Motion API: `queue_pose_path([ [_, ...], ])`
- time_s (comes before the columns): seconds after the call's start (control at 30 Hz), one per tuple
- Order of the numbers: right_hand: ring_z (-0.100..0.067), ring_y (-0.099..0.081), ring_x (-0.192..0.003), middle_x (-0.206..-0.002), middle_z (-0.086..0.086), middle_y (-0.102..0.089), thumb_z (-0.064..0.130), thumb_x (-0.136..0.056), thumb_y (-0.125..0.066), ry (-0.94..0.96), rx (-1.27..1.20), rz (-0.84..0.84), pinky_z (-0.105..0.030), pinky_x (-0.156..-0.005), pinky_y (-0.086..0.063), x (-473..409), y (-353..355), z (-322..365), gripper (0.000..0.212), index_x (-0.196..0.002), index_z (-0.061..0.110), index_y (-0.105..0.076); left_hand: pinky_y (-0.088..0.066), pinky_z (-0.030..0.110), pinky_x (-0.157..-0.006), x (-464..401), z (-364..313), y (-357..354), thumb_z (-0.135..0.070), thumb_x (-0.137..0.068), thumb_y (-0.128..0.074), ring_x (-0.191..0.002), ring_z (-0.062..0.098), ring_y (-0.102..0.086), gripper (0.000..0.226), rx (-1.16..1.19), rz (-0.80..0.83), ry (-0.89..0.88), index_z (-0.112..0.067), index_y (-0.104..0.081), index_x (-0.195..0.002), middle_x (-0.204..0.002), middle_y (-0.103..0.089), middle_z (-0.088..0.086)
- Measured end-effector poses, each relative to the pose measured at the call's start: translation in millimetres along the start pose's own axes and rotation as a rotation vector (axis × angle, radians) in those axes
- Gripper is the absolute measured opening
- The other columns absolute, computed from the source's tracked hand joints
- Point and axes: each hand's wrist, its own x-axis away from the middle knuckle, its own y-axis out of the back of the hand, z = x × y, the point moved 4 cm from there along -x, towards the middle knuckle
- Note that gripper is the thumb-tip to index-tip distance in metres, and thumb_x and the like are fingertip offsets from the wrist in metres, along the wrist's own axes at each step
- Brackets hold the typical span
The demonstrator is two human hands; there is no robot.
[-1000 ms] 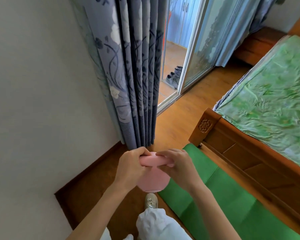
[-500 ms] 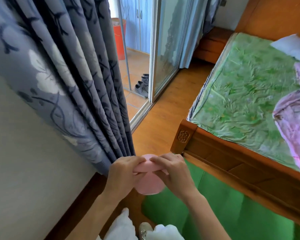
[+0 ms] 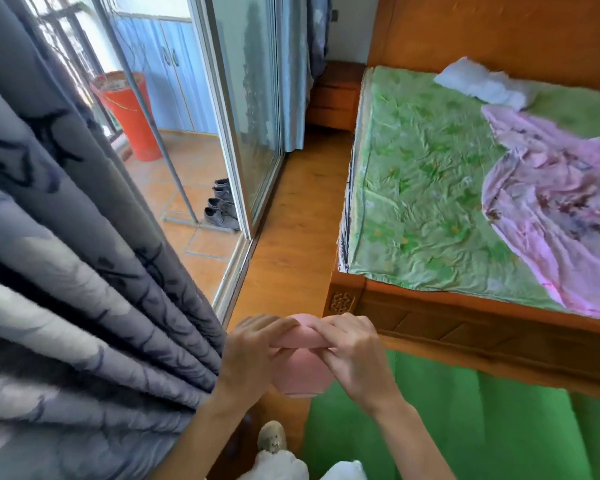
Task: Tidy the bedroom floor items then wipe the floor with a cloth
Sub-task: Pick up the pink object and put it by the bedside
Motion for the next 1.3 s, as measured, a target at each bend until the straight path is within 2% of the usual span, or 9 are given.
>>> queue_pose_path([
  [0.1, -0.009, -0.056, -0.082, -0.09, 0.008, -0.068, 0.034, -0.081, -0.05, -0.029, -0.003, -0.031, -0.019, -0.077, -0.033, -26.0, -10.2, -4.7, 0.033, -0.105, 0.02, -0.069, -0.048, 0.023, -0.068, -27.0, 26.1, -3.0, -0.039, -0.074, -0.058, -0.075, 0.01, -0.062, 0.026, 0.03, 0.017, -0.063, -0.028, -0.056, -0.098, -0.084, -0.071, -0.005],
  [0.23, -0.008, -0.053, -0.085, -0.092, 0.007, -0.069, 0.032, -0.081, -0.051, -0.039, 0.003, -0.072, -0.022, -0.078, -0.034, -60.5, -22.4, -8.1, 0.033, -0.104, 0.018, -0.069, -0.043, 0.022, -0.07, -56.7, 57.1, -6.3, -0.035, -0.074, -0.059, -0.077, 0.009, -0.057, 0.026, 0.064, 0.031, -0.09, -0.023, -0.063, -0.096, -0.085, -0.07, -0.003],
  [0.33, -0.007, -0.05, -0.085, -0.091, 0.007, -0.069, 0.031, -0.08, -0.052, -0.047, -0.017, -0.087, -0.021, -0.076, -0.033, -84.7, -28.5, -11.4, 0.033, -0.105, 0.019, -0.07, -0.041, 0.018, -0.072, -75.2, 76.8, -9.8, -0.035, -0.075, -0.059, -0.078, 0.009, -0.057, 0.028, 0.071, 0.042, -0.062, -0.016, -0.071, -0.093, -0.086, -0.071, -0.003],
  [0.57, -0.008, -0.052, -0.082, -0.089, 0.01, -0.068, 0.03, -0.076, -0.058, -0.061, -0.001, -0.052, -0.02, -0.076, -0.035, -143.0, -51.7, -28.7, 0.032, -0.103, 0.021, -0.071, -0.041, 0.019, -0.074, -119.4, 119.0, -17.1, -0.033, -0.074, -0.06, -0.078, 0.007, -0.056, 0.023, 0.148, 0.08, 0.022, -0.025, -0.065, -0.096, -0.086, -0.068, -0.01],
  [0.83, -0.013, -0.059, -0.08, -0.088, 0.009, -0.068, 0.025, -0.069, -0.067, -0.041, -0.019, 0.033, -0.022, -0.074, -0.042, -237.6, -75.9, -70.3, 0.033, -0.102, 0.022, -0.071, -0.042, 0.02, -0.074, -195.0, 173.8, -40.3, -0.019, -0.068, -0.072, -0.079, 0.008, -0.057, 0.026, 0.125, 0.04, 0.113, -0.017, -0.071, -0.094, -0.088, -0.068, -0.01],
  [0.97, -0.01, -0.058, -0.083, -0.092, 0.008, -0.069, 0.019, -0.069, -0.067, 0.004, -0.035, 0.035, -0.019, -0.078, -0.037, -291.7, -82.5, -94.7, 0.038, -0.106, 0.02, -0.071, -0.041, 0.019, -0.072, -240.1, 198.4, -51.5, -0.034, -0.076, -0.065, -0.079, 0.006, -0.056, 0.025, 0.128, -0.009, 0.101, -0.019, -0.07, -0.095, -0.089, -0.067, -0.01],
  [1.07, -0.012, -0.06, -0.082, -0.092, 0.007, -0.07, 0.01, -0.068, -0.063, 0.04, -0.045, -0.007, -0.021, -0.08, -0.039, -333.8, -85.6, -118.6, 0.037, -0.104, 0.019, -0.071, -0.04, 0.02, -0.071, -279.1, 218.4, -65.3, -0.033, -0.077, -0.064, -0.078, 0.008, -0.056, 0.026, 0.091, -0.049, 0.083, -0.019, -0.068, -0.098, -0.088, -0.067, -0.009],
  [1.2, -0.014, -0.062, -0.083, -0.091, 0.006, -0.069, 0.009, -0.069, -0.046, 0.074, -0.027, -0.035, -0.023, -0.083, -0.04, -382.1, -86.0, -151.2, 0.042, -0.101, 0.017, -0.072, -0.039, 0.021, -0.073, -330.3, 235.7, -83.0, -0.045, -0.09, -0.049, -0.08, 0.011, -0.053, 0.03, 0.025, -0.091, -0.03, -0.021, -0.061, -0.104, -0.088, -0.067, -0.004],
  [1.3, -0.013, -0.06, -0.084, -0.093, 0.006, -0.069, 0.005, -0.066, -0.053, 0.088, -0.016, -0.035, -0.023, -0.082, -0.039, -413.5, -83.9, -171.7, 0.042, -0.102, 0.017, -0.071, -0.038, 0.022, -0.074, -365.3, 248.1, -94.5, -0.046, -0.094, -0.041, -0.081, 0.011, -0.052, 0.033, 0.009, -0.085, -0.073, -0.021, -0.059, -0.106, -0.089, -0.066, -0.003],
])
